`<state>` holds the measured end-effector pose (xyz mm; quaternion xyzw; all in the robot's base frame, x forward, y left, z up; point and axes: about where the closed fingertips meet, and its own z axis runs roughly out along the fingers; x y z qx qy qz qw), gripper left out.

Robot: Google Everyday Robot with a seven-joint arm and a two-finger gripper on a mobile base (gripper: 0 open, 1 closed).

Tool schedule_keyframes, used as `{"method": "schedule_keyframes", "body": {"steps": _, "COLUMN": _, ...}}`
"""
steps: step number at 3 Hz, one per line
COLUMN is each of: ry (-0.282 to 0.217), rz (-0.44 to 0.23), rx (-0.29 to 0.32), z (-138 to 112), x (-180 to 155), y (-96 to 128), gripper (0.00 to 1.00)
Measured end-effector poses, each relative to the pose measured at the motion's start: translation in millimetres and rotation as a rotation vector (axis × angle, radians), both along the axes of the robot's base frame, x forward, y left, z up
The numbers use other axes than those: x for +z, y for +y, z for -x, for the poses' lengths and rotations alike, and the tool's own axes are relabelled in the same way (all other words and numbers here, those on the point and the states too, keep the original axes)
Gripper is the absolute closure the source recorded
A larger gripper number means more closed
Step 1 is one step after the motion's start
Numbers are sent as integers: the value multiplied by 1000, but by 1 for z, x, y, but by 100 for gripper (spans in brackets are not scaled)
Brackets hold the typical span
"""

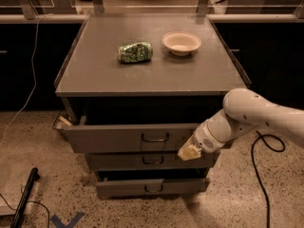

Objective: Close top drawer

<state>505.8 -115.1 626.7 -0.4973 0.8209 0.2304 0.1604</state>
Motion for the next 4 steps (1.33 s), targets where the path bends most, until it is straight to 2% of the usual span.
{"method": "schedule_keyframes", "body": {"steps": 1, "ry": -20, "rz": 3, "rx": 22, "z": 11, "x": 5, "y": 2, "gripper": 59}}
{"method": "schedule_keyframes", "body": {"steps": 2, "ry": -99, "rz": 59, "rx": 13, "z": -9, "x": 23, "y": -13, "gripper": 28}}
{"method": "schedule_keyframes", "body": {"steps": 3, "ry": -155, "rz": 100, "rx": -1, "z": -41, "x": 40, "y": -31, "gripper": 4}}
{"method": "schedule_keyframes", "body": {"steps": 4, "ry": -152, "rz": 103, "rx": -2, "z": -43, "x": 39, "y": -34, "gripper": 0}}
